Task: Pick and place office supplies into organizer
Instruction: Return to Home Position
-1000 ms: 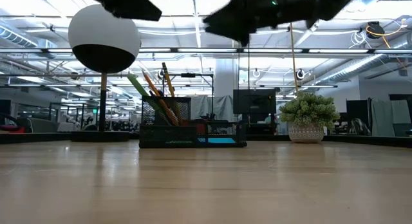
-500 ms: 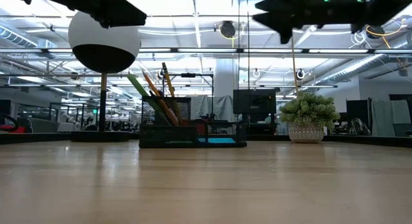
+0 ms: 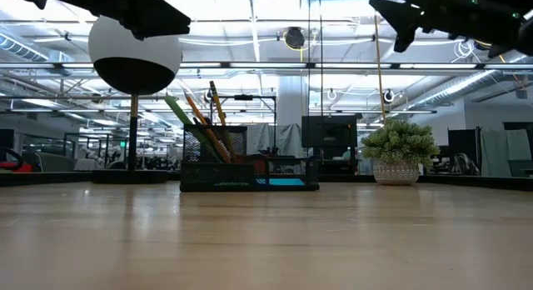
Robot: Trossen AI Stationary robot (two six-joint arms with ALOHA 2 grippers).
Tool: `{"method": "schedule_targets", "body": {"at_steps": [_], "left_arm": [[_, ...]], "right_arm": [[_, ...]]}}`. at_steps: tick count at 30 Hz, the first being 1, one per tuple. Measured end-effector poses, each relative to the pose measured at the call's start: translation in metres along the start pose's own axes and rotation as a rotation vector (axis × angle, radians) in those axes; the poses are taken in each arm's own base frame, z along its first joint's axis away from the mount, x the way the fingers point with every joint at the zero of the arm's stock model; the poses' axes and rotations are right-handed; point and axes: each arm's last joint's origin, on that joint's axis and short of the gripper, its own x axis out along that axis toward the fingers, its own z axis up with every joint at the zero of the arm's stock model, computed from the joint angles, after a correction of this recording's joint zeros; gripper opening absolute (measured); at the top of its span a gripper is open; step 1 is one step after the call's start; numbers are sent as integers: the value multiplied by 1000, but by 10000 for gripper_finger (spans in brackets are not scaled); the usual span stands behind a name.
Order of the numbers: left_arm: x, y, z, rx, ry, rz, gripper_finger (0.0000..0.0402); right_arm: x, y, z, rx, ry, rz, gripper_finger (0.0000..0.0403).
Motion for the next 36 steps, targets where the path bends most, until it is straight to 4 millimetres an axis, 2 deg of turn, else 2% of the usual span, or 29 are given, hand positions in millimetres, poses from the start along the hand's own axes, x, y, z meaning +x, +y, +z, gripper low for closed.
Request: {"method": "schedule_targets", "body": {"at_steps": [5, 12, 17, 23, 31, 36], "left_arm": [[-3, 1, 3, -6, -20, 0, 196], [-15, -3, 6, -2, -42, -39, 196], [-22, -7, 7, -3, -58, -81, 196], [-29, -10, -6, -36, -108, -97, 196], [-44, -4, -33, -61, -161, -69, 196], [-54, 0, -45, -85, -199, -62, 196]], "right_arm": [[-2, 6, -9, -19, -11, -63, 153], [0, 23, -11, -51, -35, -45, 153], [0, 25, -16, -55, 16, -36, 153], [0, 25, -17, -55, 29, -38, 153], [-1, 25, -16, -72, 27, -41, 153], [-12, 23, -23, -83, -38, -38, 153]]}}
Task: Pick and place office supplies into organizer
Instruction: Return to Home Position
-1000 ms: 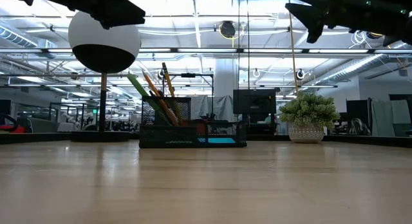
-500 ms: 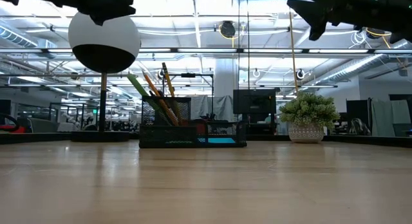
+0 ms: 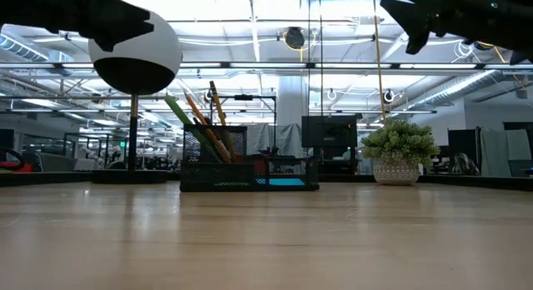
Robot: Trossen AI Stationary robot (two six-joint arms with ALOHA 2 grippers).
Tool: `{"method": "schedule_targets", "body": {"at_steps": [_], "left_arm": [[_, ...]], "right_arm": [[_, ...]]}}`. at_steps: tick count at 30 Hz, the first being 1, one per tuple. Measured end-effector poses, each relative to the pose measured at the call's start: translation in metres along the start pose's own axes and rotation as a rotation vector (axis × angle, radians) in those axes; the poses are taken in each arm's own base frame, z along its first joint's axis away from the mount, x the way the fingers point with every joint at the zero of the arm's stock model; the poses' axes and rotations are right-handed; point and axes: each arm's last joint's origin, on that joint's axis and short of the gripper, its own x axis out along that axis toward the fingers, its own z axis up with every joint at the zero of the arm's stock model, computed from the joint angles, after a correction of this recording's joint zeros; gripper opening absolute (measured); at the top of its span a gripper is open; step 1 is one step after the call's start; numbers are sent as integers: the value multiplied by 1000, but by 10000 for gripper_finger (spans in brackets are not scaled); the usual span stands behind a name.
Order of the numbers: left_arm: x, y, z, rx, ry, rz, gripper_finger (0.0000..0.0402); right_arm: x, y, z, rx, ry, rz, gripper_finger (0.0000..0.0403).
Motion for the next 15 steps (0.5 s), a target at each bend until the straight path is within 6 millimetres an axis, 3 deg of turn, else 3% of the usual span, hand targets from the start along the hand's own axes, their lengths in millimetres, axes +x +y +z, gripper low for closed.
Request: {"method": "schedule_targets", "body": {"at_steps": [8, 15], "left_arm": [[-18, 5, -4, -28, -119, 10, 196], [-31, 8, -10, -40, -170, 15, 196]], "right_arm": [[-24, -4, -4, 5, -122, -11, 153], [-33, -3, 7, 4, -224, -4, 153]]}}
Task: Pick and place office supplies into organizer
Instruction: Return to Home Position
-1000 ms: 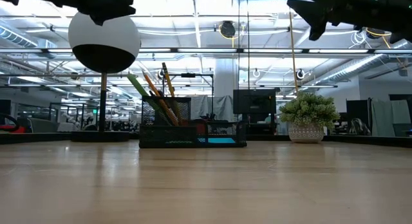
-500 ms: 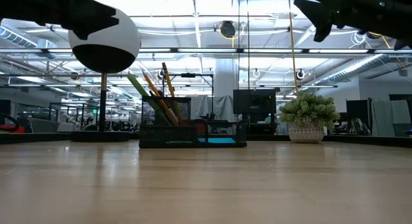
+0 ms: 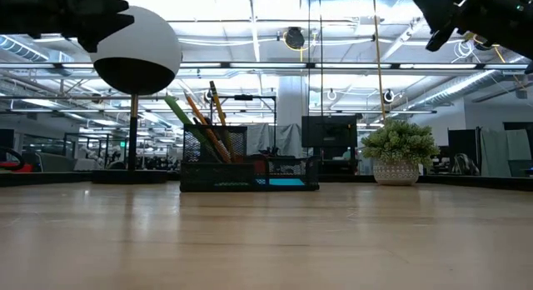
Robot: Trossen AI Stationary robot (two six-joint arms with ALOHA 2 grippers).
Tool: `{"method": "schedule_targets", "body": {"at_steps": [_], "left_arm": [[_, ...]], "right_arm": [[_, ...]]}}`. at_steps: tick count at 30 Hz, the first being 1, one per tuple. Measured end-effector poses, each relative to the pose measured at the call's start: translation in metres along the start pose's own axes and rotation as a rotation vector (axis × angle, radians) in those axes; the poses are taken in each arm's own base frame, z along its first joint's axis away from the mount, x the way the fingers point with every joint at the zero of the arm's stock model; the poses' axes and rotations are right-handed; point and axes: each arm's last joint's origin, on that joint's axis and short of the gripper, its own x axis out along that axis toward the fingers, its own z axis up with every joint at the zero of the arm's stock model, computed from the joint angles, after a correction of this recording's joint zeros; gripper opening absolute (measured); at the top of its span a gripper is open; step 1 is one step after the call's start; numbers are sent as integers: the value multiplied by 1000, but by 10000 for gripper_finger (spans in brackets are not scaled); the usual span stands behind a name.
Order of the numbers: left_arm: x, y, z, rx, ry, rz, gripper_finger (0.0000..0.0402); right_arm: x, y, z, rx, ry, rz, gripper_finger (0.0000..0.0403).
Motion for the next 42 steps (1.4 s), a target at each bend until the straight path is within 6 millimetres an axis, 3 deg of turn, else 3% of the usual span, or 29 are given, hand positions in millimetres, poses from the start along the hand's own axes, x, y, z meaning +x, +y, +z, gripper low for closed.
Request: {"method": "schedule_targets", "body": {"at_steps": [16, 22, 42], "left_arm": [[-10, 3, -3, 11, 26, 5, 196], [-10, 3, -7, 25, 63, 8, 196], [-11, 3, -12, 50, 118, 13, 196]], "right_arm": [[-10, 0, 7, -16, -3, -22, 153], [-16, -3, 0, -56, 96, -103, 153], [-29, -4, -15, -151, 301, -53, 153]]}}
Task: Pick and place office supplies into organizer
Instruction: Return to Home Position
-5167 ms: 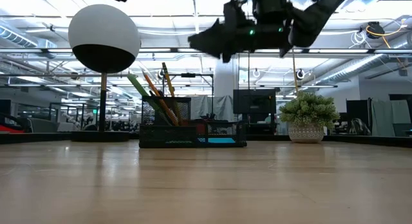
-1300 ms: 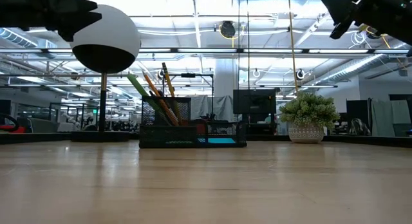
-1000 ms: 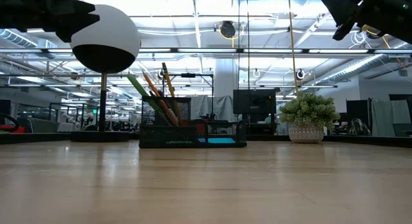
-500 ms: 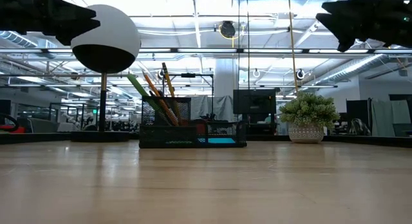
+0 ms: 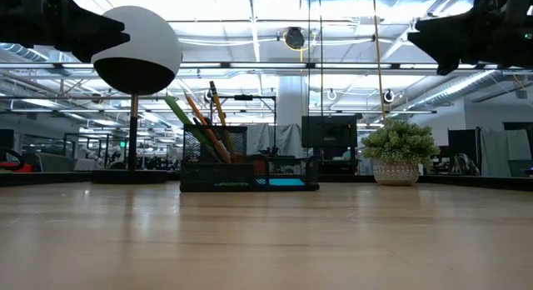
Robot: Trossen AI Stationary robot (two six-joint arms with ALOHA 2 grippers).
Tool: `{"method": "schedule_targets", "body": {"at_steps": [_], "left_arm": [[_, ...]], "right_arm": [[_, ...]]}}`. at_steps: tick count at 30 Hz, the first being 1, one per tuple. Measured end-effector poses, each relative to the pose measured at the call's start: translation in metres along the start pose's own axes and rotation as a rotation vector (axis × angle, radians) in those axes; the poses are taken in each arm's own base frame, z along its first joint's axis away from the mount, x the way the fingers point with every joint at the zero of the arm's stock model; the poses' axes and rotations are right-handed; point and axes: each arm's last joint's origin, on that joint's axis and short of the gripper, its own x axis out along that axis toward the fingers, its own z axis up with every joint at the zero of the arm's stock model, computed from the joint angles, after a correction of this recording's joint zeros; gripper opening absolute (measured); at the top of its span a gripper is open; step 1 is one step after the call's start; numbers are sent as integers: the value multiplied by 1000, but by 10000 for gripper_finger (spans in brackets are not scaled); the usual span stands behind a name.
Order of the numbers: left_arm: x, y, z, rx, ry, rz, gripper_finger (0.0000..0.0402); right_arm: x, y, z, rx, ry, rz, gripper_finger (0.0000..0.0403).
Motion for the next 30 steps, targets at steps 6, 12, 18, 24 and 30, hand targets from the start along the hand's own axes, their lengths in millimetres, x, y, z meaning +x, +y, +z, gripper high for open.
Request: {"method": "schedule_targets", "body": {"at_steps": [6, 12, 18, 24, 30], "left_arm": [[0, 0, -5, 28, 48, -1, 196], [0, 0, -7, 39, 71, 1, 196], [-1, 0, -15, 64, 154, 30, 196], [-1, 0, -14, 71, 148, 35, 196], [-1, 0, -13, 84, 136, 36, 196]], "right_arm": [[0, 0, -5, -28, 52, 4, 153], [-1, 0, -15, -64, 154, 6, 153], [-2, 0, -18, -92, 187, 9, 153], [-3, 1, -25, -124, 257, 18, 153], [-3, 0, -25, -134, 264, 13, 153]]}}
